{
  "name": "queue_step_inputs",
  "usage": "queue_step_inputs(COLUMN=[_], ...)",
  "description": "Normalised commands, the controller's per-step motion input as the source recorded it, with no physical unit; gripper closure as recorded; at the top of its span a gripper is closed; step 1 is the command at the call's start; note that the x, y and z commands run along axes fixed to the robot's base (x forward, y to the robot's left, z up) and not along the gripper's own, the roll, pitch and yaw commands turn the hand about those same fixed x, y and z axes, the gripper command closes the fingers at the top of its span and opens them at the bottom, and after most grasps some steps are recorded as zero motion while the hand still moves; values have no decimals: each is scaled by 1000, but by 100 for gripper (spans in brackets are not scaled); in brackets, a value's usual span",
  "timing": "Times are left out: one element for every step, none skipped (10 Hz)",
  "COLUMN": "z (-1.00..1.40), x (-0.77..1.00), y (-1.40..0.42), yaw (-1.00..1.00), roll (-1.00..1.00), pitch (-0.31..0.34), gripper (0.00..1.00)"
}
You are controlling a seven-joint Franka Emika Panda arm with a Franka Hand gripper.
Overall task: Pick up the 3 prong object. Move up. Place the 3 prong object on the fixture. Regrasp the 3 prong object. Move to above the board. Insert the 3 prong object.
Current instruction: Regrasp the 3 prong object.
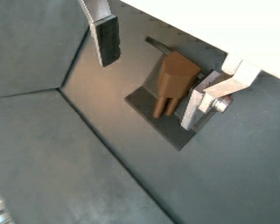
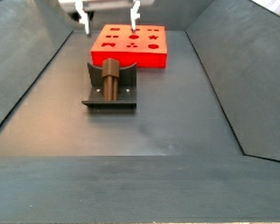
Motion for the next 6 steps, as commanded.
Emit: queue_step_inputs(z=[-1000, -1000, -1000, -1000, -942, -743], x=[75, 89, 99, 110, 111, 93], y=[54, 49, 47, 39, 31, 19], yaw=[49, 30, 19, 8, 3, -1], roll=[62, 67, 68, 68, 69, 68], pitch=[-60, -61, -52, -46, -42, -35], gripper=[0, 0, 0, 0, 0, 0])
